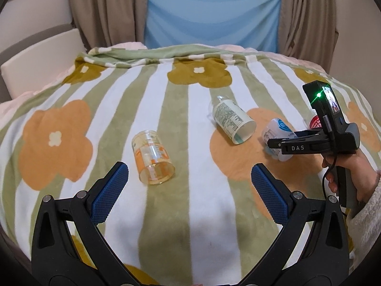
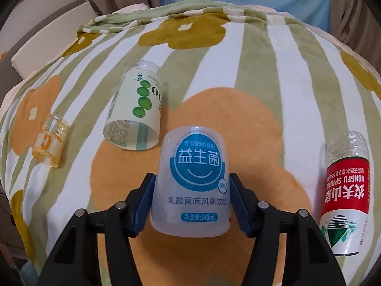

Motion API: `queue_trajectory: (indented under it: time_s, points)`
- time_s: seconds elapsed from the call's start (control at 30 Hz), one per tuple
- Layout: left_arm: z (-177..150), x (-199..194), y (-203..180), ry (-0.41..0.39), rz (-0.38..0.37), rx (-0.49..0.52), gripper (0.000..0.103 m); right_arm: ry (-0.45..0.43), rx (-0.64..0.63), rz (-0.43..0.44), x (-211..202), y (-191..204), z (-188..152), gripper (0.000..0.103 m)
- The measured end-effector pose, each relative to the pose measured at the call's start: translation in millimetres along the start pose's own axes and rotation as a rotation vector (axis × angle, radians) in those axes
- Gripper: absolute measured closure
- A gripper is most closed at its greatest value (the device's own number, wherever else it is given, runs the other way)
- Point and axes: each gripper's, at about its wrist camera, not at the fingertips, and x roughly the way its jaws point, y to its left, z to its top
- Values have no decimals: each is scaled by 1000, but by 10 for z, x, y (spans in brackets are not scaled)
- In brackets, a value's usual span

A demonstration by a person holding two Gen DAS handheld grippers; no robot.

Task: Flip cup upside down
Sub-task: 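Reach the right gripper to the white blue-label cup and grasp it, then lift the cup with the right gripper, tip it onto its side, release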

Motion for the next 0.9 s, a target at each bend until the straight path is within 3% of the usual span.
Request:
queue_trajectory:
  time_s: [0.2, 0.43, 0.67, 0.9]
  points:
    - [32, -262, 46, -31, 15, 28, 0, -16, -25, 73, -313, 90, -83, 47]
    - [-47, -659, 93, -62, 13, 30, 0, -4, -108, 166, -763, 330, -557, 47]
    - [-204, -874, 118, -44, 21, 52, 0, 34, -238, 209, -530, 594, -1032, 47]
    - [-325, -1017, 139, -39, 34, 85, 0, 44, -256, 198, -395, 624, -1104, 45]
